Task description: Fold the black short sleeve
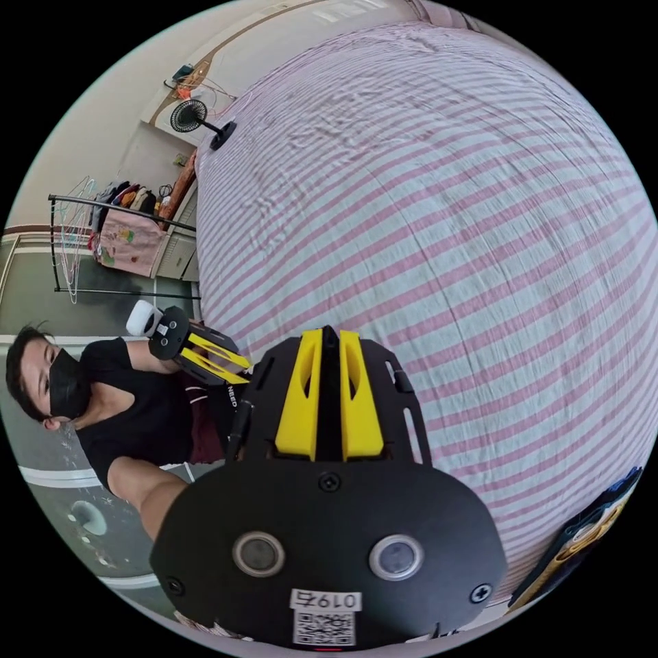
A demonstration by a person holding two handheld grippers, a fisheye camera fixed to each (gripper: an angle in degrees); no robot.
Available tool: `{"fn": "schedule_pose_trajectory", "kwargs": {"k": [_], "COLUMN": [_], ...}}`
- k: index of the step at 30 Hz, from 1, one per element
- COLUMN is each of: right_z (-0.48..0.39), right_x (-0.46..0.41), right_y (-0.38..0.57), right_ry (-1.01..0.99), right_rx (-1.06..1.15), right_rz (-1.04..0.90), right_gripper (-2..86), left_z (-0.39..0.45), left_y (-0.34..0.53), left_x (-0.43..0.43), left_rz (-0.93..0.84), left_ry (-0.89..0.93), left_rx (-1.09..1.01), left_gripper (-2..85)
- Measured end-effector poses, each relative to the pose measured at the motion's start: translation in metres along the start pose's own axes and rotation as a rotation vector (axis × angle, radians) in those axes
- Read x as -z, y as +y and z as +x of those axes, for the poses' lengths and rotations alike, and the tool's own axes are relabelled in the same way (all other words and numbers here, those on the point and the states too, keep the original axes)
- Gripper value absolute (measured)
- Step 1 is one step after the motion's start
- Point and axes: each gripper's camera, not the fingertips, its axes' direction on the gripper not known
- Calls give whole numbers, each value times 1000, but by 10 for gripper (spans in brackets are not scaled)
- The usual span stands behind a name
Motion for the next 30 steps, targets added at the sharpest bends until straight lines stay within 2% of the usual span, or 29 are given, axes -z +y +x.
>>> {"fn": "schedule_pose_trajectory", "kwargs": {"k": [5,7,9,14,17,20,24,30], "right_z": [-29,-37,-45,-74,-90,-105,-131,-174], "right_x": [-13,-21,-25,-48,-68,-79,-55,-33], "right_y": [27,36,43,58,69,87,140,269], "right_ry": [16,56,90,250,410,444,527,575], "right_rx": [72,57,59,68,68,72,30,-71], "right_rz": [-4,-11,-3,-53,-103,-91,117,420], "right_gripper": [5,59,77,59,8,-6,-9,2], "left_z": [4,6,8,10,12,10,5,-1], "left_y": [-1,-1,-2,-4,-4,-3,-1,-3], "left_x": [3,1,-1,-6,-8,-3,6,31], "left_rz": [30,24,16,2,-9,11,62,351], "left_ry": [0,-9,-21,-25,-36,-37,-17,81], "left_rx": [-2,-8,-13,-20,-32,-27,-10,34], "left_gripper": [9,9,9,8,8,9,10,7]}}
